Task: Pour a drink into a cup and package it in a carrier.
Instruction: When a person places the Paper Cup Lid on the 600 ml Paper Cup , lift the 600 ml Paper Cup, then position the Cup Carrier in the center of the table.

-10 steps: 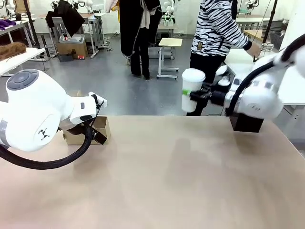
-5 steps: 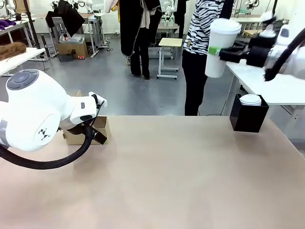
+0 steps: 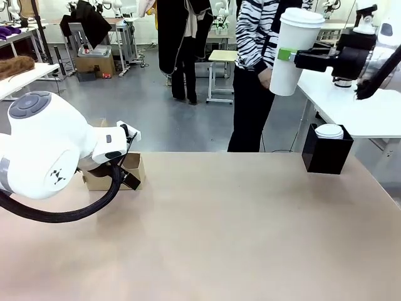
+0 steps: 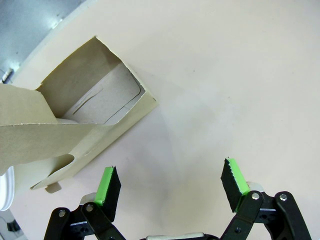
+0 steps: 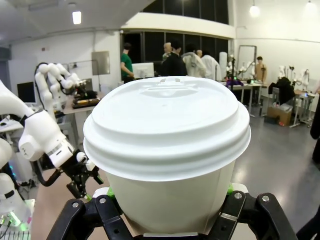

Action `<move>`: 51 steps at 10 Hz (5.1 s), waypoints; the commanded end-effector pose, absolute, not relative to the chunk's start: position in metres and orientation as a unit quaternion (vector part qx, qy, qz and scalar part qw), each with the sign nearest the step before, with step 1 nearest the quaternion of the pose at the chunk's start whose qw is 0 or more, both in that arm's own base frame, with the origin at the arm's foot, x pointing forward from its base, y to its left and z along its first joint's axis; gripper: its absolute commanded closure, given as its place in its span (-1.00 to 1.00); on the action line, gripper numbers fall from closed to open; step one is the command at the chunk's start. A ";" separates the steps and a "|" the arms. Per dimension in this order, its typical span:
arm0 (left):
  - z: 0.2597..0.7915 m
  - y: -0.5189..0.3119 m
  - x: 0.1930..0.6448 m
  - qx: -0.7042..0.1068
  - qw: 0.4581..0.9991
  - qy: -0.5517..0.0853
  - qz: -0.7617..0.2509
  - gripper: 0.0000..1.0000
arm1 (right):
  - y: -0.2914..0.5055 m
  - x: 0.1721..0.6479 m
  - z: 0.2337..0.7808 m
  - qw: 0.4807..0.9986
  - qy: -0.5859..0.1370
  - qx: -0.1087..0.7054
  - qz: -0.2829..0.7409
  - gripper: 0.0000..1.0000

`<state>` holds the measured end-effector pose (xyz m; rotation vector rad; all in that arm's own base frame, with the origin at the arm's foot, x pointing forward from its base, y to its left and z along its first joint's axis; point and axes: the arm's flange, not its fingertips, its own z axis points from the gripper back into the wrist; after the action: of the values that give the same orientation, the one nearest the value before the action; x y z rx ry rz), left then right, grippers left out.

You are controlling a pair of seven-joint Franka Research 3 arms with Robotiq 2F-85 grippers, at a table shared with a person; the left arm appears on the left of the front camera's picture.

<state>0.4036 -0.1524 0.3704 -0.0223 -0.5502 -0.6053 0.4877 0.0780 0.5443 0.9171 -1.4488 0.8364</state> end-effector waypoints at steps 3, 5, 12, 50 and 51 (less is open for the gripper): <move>0.370 -0.152 0.403 -0.012 0.918 -0.268 -0.294 -1.00 | 0.075 0.492 0.548 0.585 -0.627 0.374 0.353 -0.60; 0.370 -0.152 0.403 -0.012 0.918 -0.268 -0.294 -1.00 | 0.075 0.492 0.548 0.585 -0.627 0.374 0.353 -0.60; 0.413 -0.147 0.397 -0.039 0.929 -0.258 -0.260 -1.00 | 0.075 0.492 0.548 0.585 -0.627 0.374 0.353 -0.60; 0.508 -0.117 0.554 0.004 0.998 -0.069 0.004 1.00 | 0.075 0.492 0.548 0.585 -0.627 0.374 0.353 -0.60; 0.508 -0.115 0.556 0.004 0.998 -0.068 0.004 0.96 | 0.075 0.492 0.548 0.585 -0.627 0.374 0.353 -0.60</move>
<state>0.5551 -0.1183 0.5077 0.0071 -0.1359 0.0022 0.4901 0.0728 0.5439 0.8919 -1.4490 0.8258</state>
